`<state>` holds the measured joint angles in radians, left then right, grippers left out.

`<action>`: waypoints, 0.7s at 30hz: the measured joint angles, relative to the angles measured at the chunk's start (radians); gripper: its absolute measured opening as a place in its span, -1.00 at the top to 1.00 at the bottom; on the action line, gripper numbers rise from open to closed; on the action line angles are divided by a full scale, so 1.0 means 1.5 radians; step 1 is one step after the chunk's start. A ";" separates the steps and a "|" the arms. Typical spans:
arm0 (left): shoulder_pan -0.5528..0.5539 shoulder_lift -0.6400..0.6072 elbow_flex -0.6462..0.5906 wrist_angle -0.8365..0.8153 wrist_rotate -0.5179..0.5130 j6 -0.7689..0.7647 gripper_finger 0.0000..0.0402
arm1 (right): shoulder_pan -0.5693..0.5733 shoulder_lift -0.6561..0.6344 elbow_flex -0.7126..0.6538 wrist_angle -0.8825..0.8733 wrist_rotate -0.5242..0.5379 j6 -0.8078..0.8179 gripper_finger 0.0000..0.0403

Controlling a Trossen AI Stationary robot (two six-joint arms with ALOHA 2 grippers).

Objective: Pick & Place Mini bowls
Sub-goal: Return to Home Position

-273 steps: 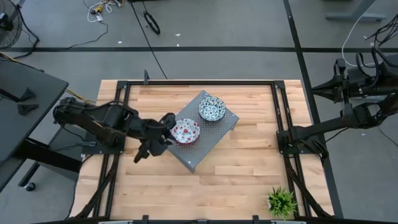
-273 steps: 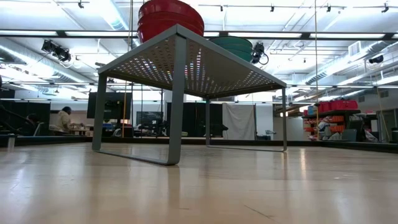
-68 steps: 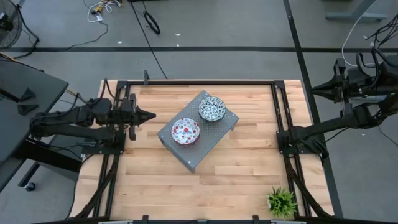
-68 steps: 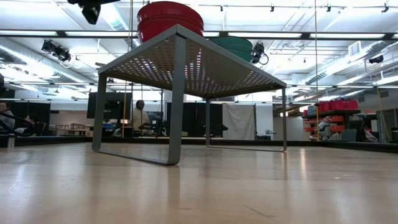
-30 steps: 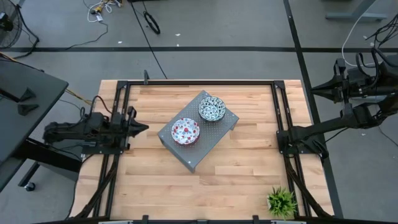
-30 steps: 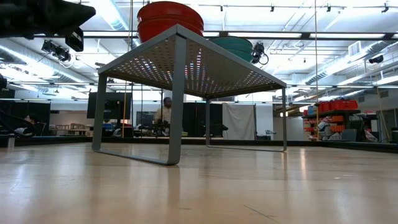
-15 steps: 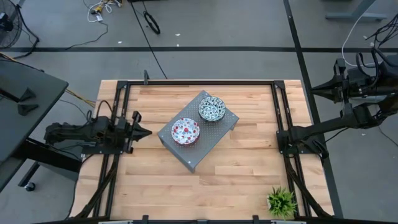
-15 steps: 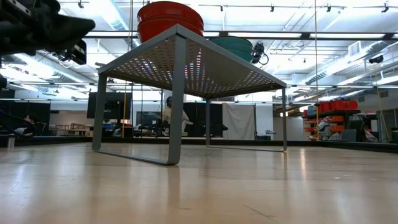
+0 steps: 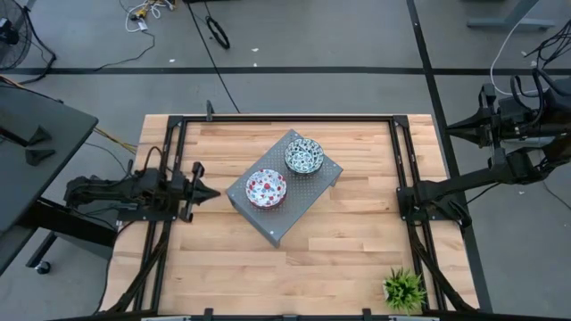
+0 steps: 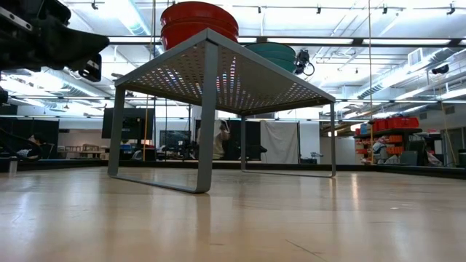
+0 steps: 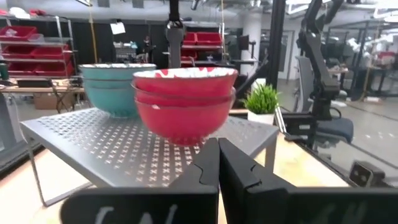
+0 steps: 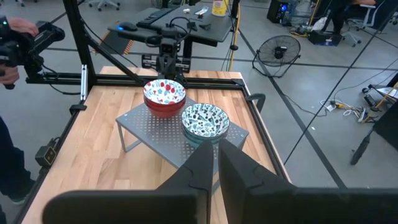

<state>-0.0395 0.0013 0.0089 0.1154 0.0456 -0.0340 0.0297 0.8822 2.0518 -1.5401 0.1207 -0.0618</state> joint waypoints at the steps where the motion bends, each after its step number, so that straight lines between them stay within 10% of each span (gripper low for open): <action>1: 0.000 0.000 0.000 -0.005 0.005 0.001 1.00 | 0.000 0.000 0.000 0.000 0.000 0.000 0.87; 21: 0.003 0.003 0.000 -0.064 -0.008 0.044 0.92 | 0.000 0.000 0.000 0.000 0.000 0.000 0.87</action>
<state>-0.0357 0.0059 0.0093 0.0189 0.0331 0.0315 0.0296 0.8822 2.0518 -1.5402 0.1207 -0.0619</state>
